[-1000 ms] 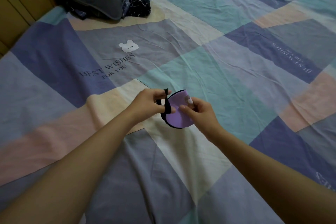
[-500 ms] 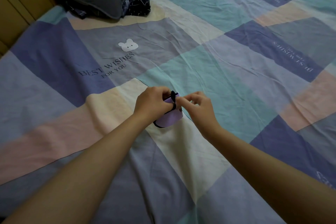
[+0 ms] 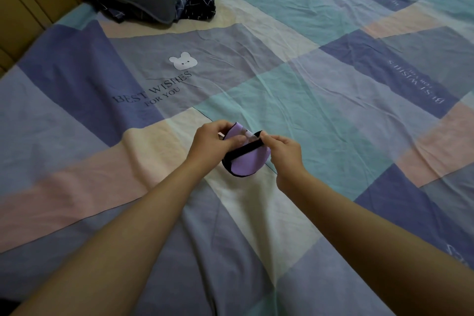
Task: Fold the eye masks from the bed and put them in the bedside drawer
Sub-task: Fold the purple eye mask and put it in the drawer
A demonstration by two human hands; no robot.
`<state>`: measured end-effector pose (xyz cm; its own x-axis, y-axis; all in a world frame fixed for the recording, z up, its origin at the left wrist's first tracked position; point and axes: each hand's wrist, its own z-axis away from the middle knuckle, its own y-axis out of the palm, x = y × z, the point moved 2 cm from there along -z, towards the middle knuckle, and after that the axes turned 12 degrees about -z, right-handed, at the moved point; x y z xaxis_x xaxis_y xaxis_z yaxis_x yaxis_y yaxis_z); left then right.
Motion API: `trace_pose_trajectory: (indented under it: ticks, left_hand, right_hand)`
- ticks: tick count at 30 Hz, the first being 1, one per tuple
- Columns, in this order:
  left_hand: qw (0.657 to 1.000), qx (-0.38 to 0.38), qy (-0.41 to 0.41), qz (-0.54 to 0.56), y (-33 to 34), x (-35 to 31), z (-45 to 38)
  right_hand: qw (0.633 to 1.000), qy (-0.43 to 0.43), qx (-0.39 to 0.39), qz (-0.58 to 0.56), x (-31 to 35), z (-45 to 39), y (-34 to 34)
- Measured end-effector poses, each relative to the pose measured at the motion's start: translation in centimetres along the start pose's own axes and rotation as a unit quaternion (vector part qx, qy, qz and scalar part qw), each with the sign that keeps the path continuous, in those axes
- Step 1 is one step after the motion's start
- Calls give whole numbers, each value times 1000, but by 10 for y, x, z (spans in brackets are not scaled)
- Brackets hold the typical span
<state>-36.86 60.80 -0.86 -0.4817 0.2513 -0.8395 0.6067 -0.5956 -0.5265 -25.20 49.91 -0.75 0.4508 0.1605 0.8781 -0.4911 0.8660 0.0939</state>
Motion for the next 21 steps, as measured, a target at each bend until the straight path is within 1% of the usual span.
trace_pose_trajectory:
  ticks: [3,4,7,8,9,12,16,19,20,21]
  left_hand:
    - [1000,5,6,13,-6,3,3]
    - [1000,8,2,21,-8,5,4]
    - [999,29,-13,42,-17,8,8]
    - [998,31,-16,49,-21,8,10]
    - [998,25,-18,52,-24,9,13]
    - [997,-15,-38,67,-36,15,23]
    - [990,-28,-101,91,-61,33,46]
    - [979,-52,-130,148,-83,44,80]
    - [973,-68,-139,170,-91,48,94]
    - [966,-102,-151,186,-101,53,115]
  right_hand:
    - [998,-23,21,60,0,-3,2]
    - [995,-32,51,77,1,-3,3]
    - [970,-29,219,99,5,3,10]
    - [958,-26,262,112,5,6,14]
    - [950,-31,284,128,4,10,17]
    - [951,-56,277,130,2,17,30]
    - [955,-54,275,96,2,32,54]
    - [943,-44,314,103,-1,53,72]
    - [937,-39,331,106,-4,62,78]
    - [929,-32,352,110,-10,76,85]
